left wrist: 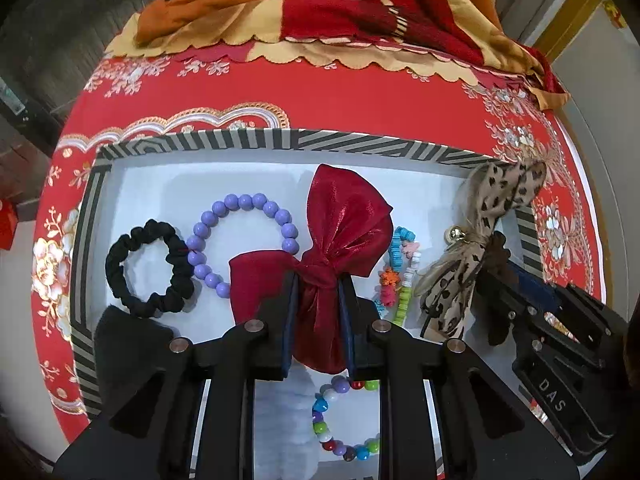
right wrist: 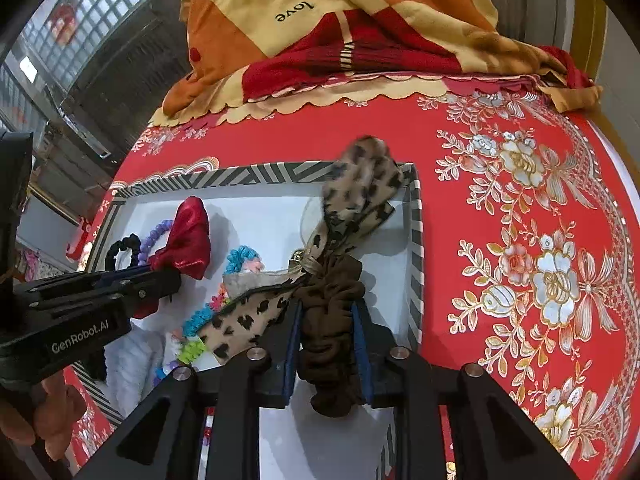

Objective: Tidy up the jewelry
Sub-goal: 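Carry the bow and scrunchie into the white tray and open both tools, then withdraw both tools from the tray back over the last bracelets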

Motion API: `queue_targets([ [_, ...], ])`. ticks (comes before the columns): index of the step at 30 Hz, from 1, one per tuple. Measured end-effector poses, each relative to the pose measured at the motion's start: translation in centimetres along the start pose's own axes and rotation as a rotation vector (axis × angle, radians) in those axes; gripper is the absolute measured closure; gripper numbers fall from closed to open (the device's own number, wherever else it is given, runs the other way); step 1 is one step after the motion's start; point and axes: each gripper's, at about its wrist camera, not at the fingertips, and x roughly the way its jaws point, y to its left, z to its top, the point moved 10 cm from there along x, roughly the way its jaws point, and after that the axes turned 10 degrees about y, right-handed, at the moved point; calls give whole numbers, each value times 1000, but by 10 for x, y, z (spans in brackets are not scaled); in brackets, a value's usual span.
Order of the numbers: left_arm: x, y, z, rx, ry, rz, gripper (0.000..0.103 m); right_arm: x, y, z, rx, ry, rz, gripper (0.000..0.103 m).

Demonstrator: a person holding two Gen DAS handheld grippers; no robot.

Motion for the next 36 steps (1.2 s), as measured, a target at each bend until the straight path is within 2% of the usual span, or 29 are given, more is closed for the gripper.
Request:
queue_targets([
  [3, -1, 0, -2, -13, -2, -11, 74, -5, 1, 0, -11, -13, -5, 69],
  [7, -8, 0, -4, -16, -16, -15, 62, -20, 7, -1, -14, -40, 10, 68],
  [10, -20, 0, -5, -12, -53, -16, 60, -34, 12, -5, -33, -62, 5, 68],
  [20, -63, 8, -39, -29, -123, -31, 59, -86, 17, -25, -15, -163, -66, 63],
  [23, -73, 14, -55, -45, -138, -34, 59, -97, 14, -36, 2, -170, -114, 63],
  [26, -82, 19, -72, -57, -149, -33, 59, -105, 13, -49, 8, -184, -125, 63],
  [31, -90, 29, -104, -61, -156, -18, 59, -111, 13, -73, 13, -169, -109, 63],
  [36, -90, 40, -134, -93, -147, -33, 59, -110, 14, -98, 4, -127, -101, 62],
])
